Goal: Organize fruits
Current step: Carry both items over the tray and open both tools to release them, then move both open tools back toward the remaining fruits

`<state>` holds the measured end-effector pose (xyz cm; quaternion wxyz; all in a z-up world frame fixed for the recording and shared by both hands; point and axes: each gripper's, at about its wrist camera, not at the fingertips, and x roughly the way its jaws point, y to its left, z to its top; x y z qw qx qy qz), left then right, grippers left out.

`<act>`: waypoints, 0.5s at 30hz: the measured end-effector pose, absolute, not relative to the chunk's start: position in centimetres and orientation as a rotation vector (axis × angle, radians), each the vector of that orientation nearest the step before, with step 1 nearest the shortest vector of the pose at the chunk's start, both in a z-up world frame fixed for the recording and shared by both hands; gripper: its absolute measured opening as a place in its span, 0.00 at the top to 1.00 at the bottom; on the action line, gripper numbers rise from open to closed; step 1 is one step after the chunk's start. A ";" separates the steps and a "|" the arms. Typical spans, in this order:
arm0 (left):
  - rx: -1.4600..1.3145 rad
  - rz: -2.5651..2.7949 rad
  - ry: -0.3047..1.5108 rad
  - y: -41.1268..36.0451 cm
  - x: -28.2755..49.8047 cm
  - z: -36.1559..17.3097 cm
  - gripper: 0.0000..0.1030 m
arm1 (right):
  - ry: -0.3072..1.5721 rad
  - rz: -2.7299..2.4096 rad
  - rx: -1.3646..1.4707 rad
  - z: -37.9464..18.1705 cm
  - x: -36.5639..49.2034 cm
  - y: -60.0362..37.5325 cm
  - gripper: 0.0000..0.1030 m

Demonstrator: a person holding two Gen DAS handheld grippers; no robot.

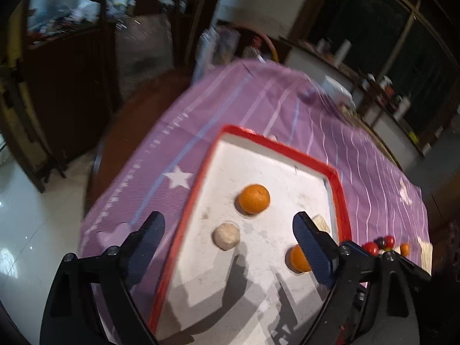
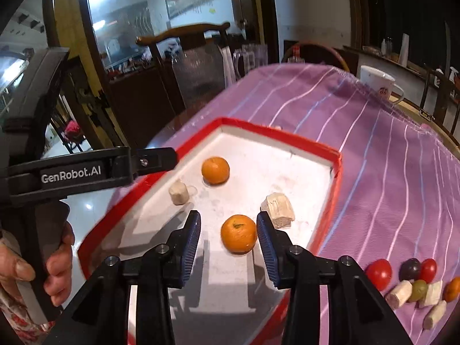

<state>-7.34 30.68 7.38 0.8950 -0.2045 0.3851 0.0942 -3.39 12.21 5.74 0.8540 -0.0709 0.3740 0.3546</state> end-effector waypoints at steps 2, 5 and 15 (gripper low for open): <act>-0.427 0.228 0.748 30.5 -8.8 8.3 0.13 | 0.776 0.744 -0.126 6.4 -3.9 11.3 0.57; -0.432 0.272 0.669 29.7 -10.9 9.4 0.13 | 0.763 0.727 -0.084 7.5 -5.0 9.0 0.56; -0.327 0.240 0.667 22.7 -13.3 11.0 0.13 | 0.735 0.599 0.071 9.1 -7.4 -0.8 0.54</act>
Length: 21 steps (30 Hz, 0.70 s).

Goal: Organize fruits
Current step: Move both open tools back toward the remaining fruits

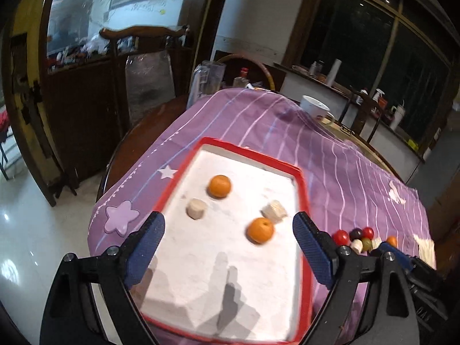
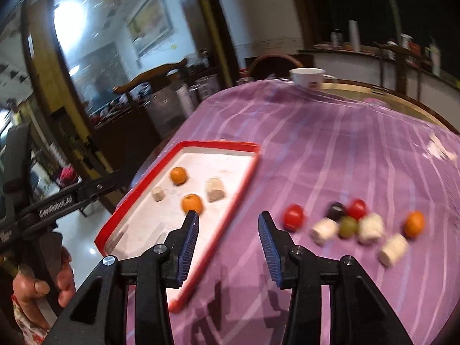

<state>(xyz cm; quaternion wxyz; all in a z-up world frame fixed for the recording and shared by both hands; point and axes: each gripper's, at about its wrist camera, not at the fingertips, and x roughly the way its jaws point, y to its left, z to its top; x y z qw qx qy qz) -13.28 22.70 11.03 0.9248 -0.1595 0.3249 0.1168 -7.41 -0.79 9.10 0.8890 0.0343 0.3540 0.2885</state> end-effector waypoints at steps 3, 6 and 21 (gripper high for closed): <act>-0.260 0.223 0.660 20.0 -14.0 11.9 0.13 | 0.726 0.556 0.131 9.5 -8.0 -3.6 0.54; -0.199 0.202 0.647 17.8 -14.9 12.8 0.13 | 0.703 0.522 0.191 10.0 -9.0 -6.1 0.54; -0.147 0.119 0.494 14.6 -21.9 17.9 0.13 | 0.540 0.397 0.227 15.1 -15.0 -11.1 0.51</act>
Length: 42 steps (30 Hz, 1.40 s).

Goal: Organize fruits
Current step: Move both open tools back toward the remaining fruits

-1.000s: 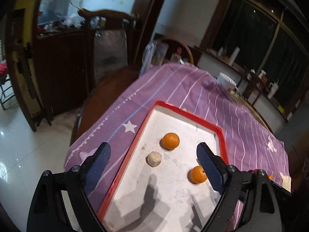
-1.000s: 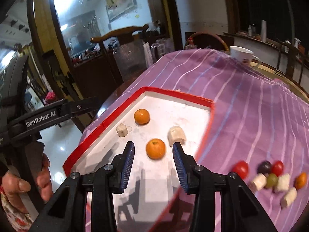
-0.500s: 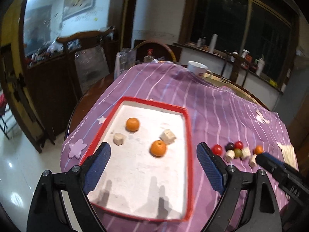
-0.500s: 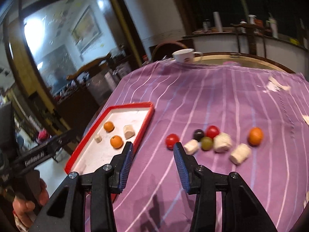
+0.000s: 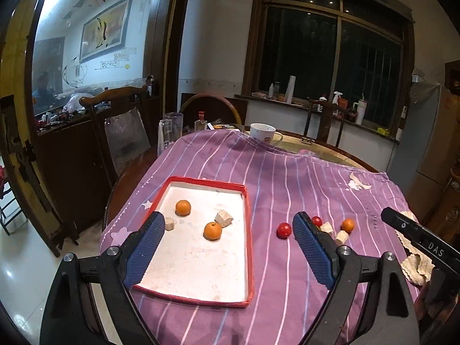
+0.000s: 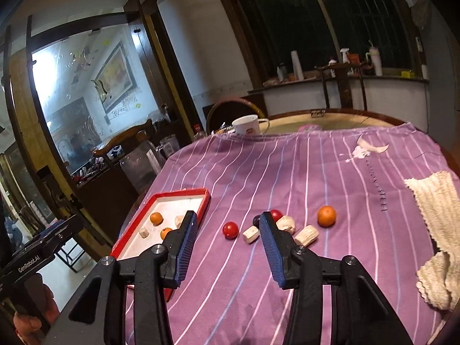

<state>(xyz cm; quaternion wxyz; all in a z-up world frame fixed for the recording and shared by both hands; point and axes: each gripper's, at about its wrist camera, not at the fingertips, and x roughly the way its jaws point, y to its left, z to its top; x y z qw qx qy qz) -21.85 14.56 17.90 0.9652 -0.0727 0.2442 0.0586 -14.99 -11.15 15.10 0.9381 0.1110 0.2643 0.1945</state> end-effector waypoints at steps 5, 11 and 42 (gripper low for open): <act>-0.118 0.099 0.515 14.0 -21.9 17.9 0.13 | 0.556 0.394 0.219 14.7 -14.8 -10.7 0.49; -0.090 0.092 0.553 13.8 -20.7 17.6 0.13 | 0.607 0.408 0.214 13.8 -13.2 -9.4 0.49; -0.118 -0.096 0.913 9.6 -6.3 5.6 0.20 | 0.828 0.238 0.298 4.1 -4.2 -20.9 0.49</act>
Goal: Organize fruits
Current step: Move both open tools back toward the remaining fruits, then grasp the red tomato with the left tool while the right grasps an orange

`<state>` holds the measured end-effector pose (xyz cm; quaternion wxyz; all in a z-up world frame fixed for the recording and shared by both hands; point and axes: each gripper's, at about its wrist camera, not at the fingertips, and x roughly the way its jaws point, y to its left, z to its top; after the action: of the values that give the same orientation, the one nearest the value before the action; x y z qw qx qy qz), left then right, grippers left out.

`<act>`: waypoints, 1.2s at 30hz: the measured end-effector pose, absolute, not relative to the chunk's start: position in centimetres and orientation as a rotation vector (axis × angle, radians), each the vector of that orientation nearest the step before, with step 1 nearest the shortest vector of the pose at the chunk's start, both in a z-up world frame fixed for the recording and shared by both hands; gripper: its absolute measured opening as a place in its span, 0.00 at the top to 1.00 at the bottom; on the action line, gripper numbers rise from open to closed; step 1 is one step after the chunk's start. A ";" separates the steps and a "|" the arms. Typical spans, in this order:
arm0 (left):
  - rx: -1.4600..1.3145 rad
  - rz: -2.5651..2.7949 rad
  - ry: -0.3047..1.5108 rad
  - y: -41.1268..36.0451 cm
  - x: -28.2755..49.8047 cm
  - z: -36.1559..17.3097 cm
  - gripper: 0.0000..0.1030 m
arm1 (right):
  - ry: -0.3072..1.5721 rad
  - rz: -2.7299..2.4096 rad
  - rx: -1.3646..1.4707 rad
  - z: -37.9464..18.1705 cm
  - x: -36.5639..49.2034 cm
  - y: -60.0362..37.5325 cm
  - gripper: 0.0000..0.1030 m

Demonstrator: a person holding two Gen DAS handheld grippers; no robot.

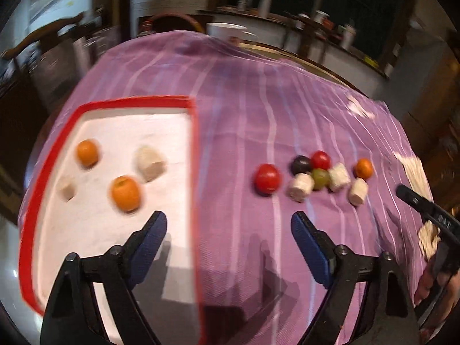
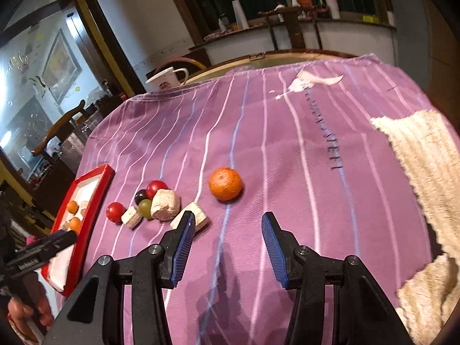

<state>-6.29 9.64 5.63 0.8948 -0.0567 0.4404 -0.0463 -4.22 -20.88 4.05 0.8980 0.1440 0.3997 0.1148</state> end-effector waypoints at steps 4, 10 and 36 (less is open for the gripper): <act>-0.087 -0.116 0.941 8.0 -3.8 5.2 0.32 | 0.846 0.295 0.273 3.8 -3.6 -19.2 0.49; -0.122 -0.115 1.002 7.8 0.1 3.8 0.44 | 0.823 0.290 0.178 4.7 -1.3 -17.1 0.49; -0.103 -0.247 1.021 6.1 1.0 2.5 0.69 | 0.838 0.136 0.027 2.3 2.7 -17.5 0.61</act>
<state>1.04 6.08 2.52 0.8640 -0.0490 0.4871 -0.1177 2.65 -17.55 2.29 0.9112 0.0133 0.4065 0.0659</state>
